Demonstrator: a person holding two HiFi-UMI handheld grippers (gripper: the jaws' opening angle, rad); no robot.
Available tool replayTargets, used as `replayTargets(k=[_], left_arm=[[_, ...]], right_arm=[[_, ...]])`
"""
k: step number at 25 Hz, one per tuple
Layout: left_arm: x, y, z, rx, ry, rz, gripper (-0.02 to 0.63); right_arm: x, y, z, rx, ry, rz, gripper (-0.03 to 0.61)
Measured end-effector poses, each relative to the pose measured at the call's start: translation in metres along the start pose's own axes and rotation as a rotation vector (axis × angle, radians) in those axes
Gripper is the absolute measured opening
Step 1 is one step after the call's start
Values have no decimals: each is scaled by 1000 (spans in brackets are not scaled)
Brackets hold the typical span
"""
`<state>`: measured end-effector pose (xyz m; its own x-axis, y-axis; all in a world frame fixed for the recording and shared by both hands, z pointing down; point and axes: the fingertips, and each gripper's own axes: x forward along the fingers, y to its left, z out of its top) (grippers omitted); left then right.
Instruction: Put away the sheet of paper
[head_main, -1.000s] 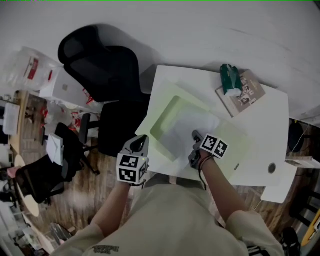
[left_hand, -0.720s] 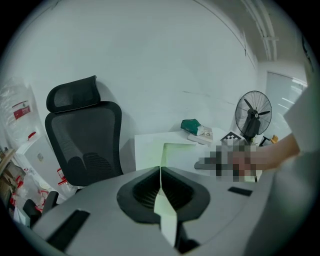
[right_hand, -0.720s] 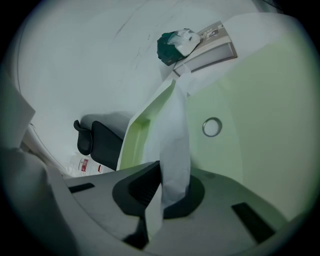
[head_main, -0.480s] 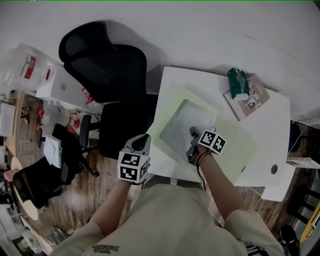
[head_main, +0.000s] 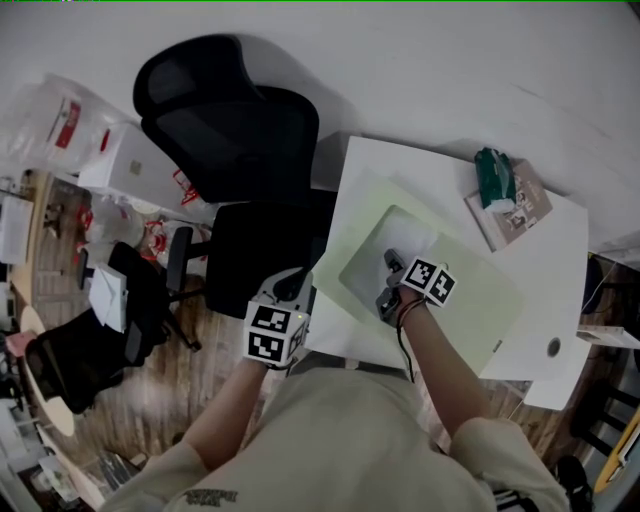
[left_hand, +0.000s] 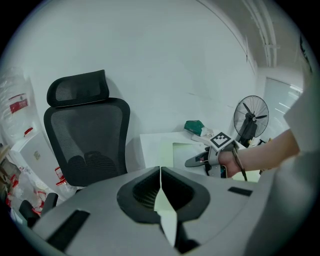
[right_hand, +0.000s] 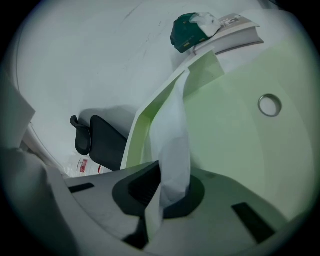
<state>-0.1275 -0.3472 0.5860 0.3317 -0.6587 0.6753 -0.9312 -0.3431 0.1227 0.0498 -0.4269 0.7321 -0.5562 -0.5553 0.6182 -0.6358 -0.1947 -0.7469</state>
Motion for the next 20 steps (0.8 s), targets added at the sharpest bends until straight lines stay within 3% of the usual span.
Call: replayTargets(k=[6, 9, 11, 14, 17, 20], left_arm=[[-4, 0, -2, 45, 1, -23, 25], [-2, -4, 0, 48, -3, -33, 25], [-2, -7, 2, 48, -9, -38, 25], [-3, -13, 7, 49, -26, -52, 25], [-1, -16, 8, 50, -40, -57, 25], [-4, -20, 14, 49, -53, -66, 25]], right_arm=[[6, 4, -4, -73, 23, -7, 26], [-2, 4, 0, -188, 20, -70, 153], [-11, 3, 5, -301, -2, -149, 171], [-22, 3, 9, -471, 6, -254, 279], [-34, 2, 17, -552, -6, -321, 314], [-48, 8, 26, -566, -43, -334, 318]])
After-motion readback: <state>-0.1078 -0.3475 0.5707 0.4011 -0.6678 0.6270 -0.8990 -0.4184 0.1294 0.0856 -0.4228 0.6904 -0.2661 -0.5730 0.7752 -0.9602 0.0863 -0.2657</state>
